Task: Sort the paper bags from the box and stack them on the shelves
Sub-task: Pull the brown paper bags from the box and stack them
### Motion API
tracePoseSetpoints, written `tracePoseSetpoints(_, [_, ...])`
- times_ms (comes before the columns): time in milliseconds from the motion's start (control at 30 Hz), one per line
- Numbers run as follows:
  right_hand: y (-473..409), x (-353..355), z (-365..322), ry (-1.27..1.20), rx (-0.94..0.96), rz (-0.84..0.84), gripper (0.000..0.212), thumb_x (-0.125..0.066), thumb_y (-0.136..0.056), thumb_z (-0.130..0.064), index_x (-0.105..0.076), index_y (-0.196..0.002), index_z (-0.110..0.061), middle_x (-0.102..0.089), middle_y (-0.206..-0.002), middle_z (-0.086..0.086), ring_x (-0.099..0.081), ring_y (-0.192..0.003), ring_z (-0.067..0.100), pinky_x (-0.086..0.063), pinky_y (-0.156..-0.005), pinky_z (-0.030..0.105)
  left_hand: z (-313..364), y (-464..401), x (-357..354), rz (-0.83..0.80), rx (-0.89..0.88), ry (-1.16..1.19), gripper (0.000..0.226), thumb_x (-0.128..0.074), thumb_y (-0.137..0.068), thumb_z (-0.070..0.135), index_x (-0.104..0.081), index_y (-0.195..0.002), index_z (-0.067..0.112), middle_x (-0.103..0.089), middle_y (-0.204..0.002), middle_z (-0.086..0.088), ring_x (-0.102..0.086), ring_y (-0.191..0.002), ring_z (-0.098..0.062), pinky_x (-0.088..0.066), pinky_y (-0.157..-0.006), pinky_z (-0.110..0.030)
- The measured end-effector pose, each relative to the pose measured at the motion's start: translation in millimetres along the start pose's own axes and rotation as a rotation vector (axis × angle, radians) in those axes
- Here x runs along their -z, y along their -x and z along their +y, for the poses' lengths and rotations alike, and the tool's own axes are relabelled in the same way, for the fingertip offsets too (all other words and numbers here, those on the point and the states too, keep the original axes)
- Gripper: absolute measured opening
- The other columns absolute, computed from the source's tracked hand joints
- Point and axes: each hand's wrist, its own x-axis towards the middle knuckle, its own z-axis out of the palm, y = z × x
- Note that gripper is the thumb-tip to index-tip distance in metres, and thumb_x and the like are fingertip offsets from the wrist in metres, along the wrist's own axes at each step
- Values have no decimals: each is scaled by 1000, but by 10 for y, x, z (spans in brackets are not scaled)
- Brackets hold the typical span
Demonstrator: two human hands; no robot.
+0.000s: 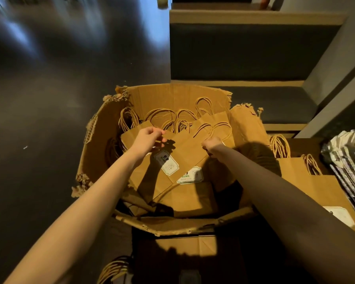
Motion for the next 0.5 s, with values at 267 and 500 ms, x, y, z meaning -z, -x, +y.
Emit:
tracePoseSetpoints(267, [14,-256,57,193,-67,-18,57,-66,-85,-21,-41,-131,0,-48,-128,18,-50,-116,29,-49,-94,33,-42,3,14,37,-2,6,22,-38,-99,14,-56,-87,16,-59,-76,-1,-54,-67,-13,-42,-63,-21])
tracePoseSetpoints(500, [122,-236,-12,112,-64,-127,68,-67,-82,-9,-35,-141,3,-47,-132,18,-38,-97,25,-34,-82,31,-92,-10,30,42,2,-8,21,-37,-99,13,-55,-89,15,-59,-77,-1,-54,-68,-12,-43,-61,-18])
